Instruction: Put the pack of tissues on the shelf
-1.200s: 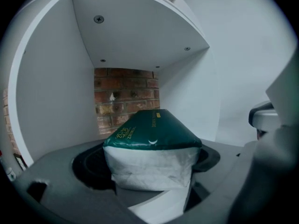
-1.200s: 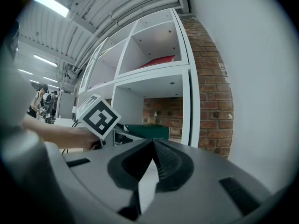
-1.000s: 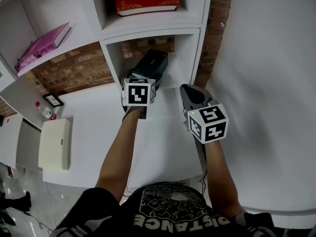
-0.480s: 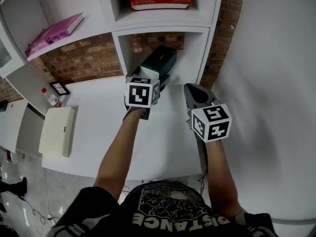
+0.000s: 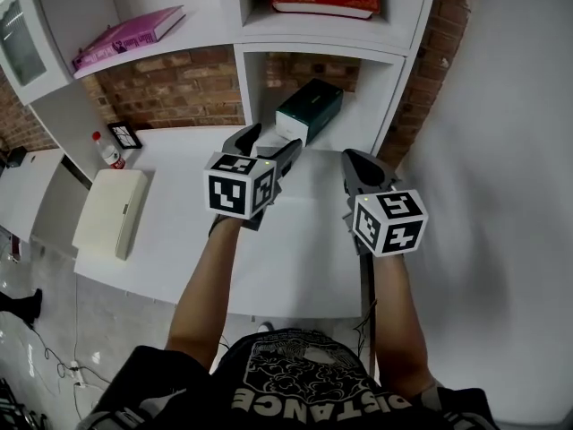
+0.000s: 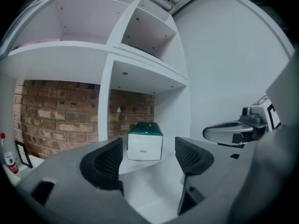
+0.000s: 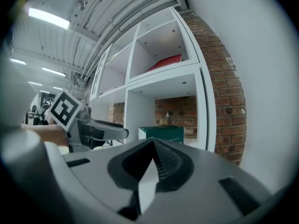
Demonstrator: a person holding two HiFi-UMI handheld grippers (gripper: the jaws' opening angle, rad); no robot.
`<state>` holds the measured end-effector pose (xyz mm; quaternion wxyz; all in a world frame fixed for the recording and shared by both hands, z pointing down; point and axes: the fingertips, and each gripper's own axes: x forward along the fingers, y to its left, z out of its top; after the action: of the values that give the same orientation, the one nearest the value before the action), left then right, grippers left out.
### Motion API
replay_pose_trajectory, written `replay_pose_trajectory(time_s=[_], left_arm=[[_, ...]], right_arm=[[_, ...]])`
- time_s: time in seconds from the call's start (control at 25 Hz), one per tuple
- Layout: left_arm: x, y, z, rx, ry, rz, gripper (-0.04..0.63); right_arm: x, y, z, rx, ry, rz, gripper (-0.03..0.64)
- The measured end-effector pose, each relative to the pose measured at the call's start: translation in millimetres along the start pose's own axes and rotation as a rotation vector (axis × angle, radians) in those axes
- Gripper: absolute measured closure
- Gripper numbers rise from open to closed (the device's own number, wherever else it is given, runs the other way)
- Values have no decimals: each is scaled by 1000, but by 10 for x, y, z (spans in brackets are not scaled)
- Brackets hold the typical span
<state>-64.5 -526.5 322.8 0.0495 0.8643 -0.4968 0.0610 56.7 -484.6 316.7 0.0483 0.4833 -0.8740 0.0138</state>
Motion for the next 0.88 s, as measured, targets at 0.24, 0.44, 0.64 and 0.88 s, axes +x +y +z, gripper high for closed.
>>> replay_pose_trajectory(time_s=[0.24,0.44,0.64,0.88], left_arm=[[-425,124,-119,29,-19,70,336],[-672,241,-160,56,-28,139,462],[-819,296,-91,28,-68,181,589],[-864,338,-59,32,-73,199,589]], right_arm=[[-46,25,61,-22,-9,12,617],[-94,50,115,-42,-25,14,617],[-126,13,119,-50,-26,4,617],[-147,22,159,-54,-34,1,617]])
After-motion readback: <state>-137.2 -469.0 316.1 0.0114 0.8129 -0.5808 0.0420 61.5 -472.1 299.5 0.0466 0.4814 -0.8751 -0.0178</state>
